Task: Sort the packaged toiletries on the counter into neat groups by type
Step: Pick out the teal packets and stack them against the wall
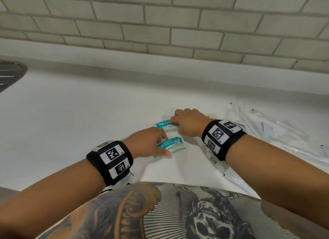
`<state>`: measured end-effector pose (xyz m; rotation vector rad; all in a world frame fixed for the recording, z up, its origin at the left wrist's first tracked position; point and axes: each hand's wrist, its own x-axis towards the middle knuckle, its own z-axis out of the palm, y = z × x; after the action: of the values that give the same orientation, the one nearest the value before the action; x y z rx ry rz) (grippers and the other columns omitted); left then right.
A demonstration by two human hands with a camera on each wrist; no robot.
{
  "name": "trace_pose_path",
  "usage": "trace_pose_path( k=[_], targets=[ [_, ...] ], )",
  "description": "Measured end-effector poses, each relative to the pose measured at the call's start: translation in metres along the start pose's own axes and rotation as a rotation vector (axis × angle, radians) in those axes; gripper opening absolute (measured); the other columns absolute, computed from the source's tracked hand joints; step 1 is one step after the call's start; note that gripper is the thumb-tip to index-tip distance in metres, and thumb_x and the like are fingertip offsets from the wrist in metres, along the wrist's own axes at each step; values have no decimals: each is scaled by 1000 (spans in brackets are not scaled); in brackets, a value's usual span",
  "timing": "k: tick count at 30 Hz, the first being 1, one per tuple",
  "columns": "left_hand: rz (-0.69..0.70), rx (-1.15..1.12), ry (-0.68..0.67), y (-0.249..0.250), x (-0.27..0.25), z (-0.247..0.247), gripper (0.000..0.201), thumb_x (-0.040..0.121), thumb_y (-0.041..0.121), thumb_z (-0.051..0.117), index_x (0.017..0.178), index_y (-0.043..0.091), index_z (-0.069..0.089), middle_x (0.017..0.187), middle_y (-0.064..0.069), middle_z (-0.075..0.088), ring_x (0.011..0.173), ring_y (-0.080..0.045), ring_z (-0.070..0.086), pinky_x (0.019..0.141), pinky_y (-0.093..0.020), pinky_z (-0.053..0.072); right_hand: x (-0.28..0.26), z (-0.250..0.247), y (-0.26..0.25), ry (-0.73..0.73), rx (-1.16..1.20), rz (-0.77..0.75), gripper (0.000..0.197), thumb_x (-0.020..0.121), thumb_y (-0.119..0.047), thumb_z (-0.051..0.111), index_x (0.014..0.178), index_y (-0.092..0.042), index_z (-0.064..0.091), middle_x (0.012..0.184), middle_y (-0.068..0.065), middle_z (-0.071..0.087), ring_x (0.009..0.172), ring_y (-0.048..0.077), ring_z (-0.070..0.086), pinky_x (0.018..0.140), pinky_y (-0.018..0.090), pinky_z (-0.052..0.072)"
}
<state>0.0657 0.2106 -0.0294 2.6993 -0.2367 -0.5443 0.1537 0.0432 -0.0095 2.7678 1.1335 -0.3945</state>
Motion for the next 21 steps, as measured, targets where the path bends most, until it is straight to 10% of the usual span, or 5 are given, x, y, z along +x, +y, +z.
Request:
trace_pose_path(
  k=[4,8,11,15,21],
  targets=[
    [4,51,176,-8,3,-17,30,91,38,55,117,22,56,112,2,57,98,-16,59,83,-30,47,-15,-12,8,-82,92,-11,35,92,-16,51,119,-36,62,125,-6,53,112,21,46,93,37,41],
    [140,140,76,-6,19,-35,61,86,45,60,140,28,37,140,2,39,128,-18,40,105,-35,37,-44,-11,19,90,191,146,35,94,-30,53,129,-32,55,134,-3,50,122,22,44,101,38,37],
    [183,260,-158,4,21,-31,98,74,61,67,150,32,14,153,5,19,137,-18,28,112,-40,32,-71,-8,44,42,180,389,67,82,-47,67,141,-31,39,141,2,40,129,26,37,104,41,35],
    [203,455,-58,22,14,0,98,77,60,61,152,31,3,158,-2,4,133,-32,31,105,-42,40,-101,10,63,-115,84,554,113,59,-52,83,148,-31,16,141,8,32,129,32,36,103,47,38],
    [19,247,-79,60,19,7,94,84,74,39,153,23,1,159,-11,6,136,-32,37,108,-41,37,-109,20,64,94,92,570,84,73,-22,77,141,-26,29,125,12,39,109,31,50,84,41,51]
  ],
)
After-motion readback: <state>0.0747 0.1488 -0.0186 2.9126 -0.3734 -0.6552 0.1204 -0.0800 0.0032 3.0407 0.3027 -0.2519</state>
